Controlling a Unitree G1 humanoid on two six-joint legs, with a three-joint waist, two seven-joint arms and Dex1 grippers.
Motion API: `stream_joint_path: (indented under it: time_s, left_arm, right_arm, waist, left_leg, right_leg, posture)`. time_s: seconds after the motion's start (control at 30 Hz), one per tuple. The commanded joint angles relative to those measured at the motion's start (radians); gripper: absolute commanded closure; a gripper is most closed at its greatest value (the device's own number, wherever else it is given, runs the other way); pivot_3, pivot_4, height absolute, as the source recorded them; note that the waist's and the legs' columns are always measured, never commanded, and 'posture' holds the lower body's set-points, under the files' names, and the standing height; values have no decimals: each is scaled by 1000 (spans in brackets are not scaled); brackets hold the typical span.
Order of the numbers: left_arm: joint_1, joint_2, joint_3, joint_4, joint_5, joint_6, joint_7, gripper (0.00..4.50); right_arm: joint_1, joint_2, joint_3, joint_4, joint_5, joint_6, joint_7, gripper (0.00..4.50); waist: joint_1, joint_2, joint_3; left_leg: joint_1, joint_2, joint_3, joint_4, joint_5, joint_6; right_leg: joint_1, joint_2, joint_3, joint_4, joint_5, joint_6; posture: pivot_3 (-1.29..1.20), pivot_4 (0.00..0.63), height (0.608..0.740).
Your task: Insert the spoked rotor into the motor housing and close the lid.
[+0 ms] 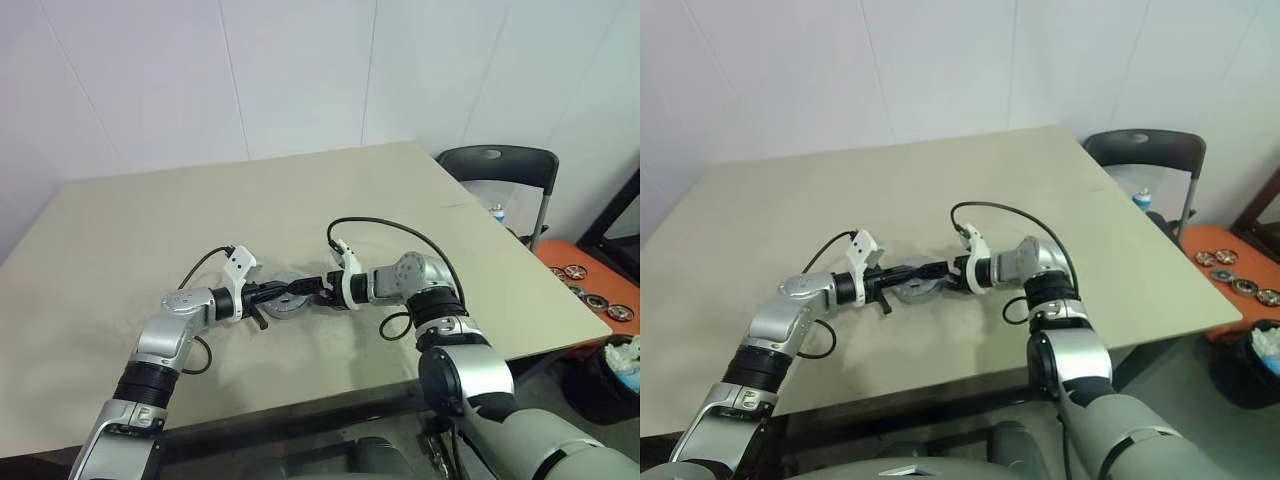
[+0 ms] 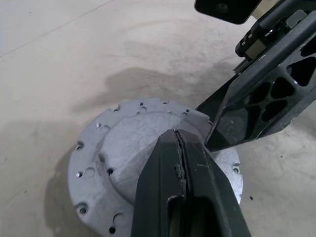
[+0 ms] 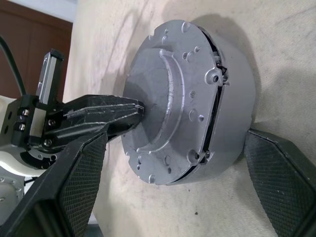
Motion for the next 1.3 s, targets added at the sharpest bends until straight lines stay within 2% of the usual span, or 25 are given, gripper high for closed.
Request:
stream_joint_path:
  time_s: [0.03,0.33,0.47,0.67,0.77,1.3]
  left_arm:
    - [-16,7,9,9,4,-12,-3,4500]
    - [-12,23,28,7,0,-16,2,4500]
    - [4,43,60,-10,-27,9,-1,4500]
    - [61,99,97,-86,-71,57,-35,4500]
    - [64,111,111,-78,-72,55,-25,4500]
    - [68,105,106,-74,-71,54,-9,4500]
  right_arm:
    - [5,44,21,36,17,25,6,42]
    - [-5,24,21,107,-5,-23,5,42]
    - [-13,18,26,76,46,46,89,42]
    - [-5,15,62,92,10,19,95,42]
    - [-11,14,56,111,3,2,85,42]
    - [-26,7,34,148,6,-18,70,42]
  waist:
    - [-2,0,0]
    - [-17,0,0]
    - [-17,0,1]
    - [-20,0,0]
    - [-20,0,0]
    - [-19,0,0]
  left_leg:
    - [0,0,0,0,0,0]
    - [-1,0,0,-1,0,0]
    - [-1,0,-1,-1,0,0]
    - [-14,0,-1,-3,0,0]
    - [-14,-1,0,-3,0,-1]
    - [-13,0,0,-3,0,-1]
  right_leg:
    - [0,0,0,0,0,0]
    - [-1,0,0,-2,0,0]
    - [-1,0,0,-1,0,0]
    - [-17,0,2,-1,3,-4]
    - [-17,-1,2,-1,3,-4]
    - [-16,0,2,1,3,-4]
  posture:
    - [0,0,740]
    - [0,0,740]
    - [0,0,740]
    - [0,0,740]
    - [0,0,740]
    - [0,0,740]
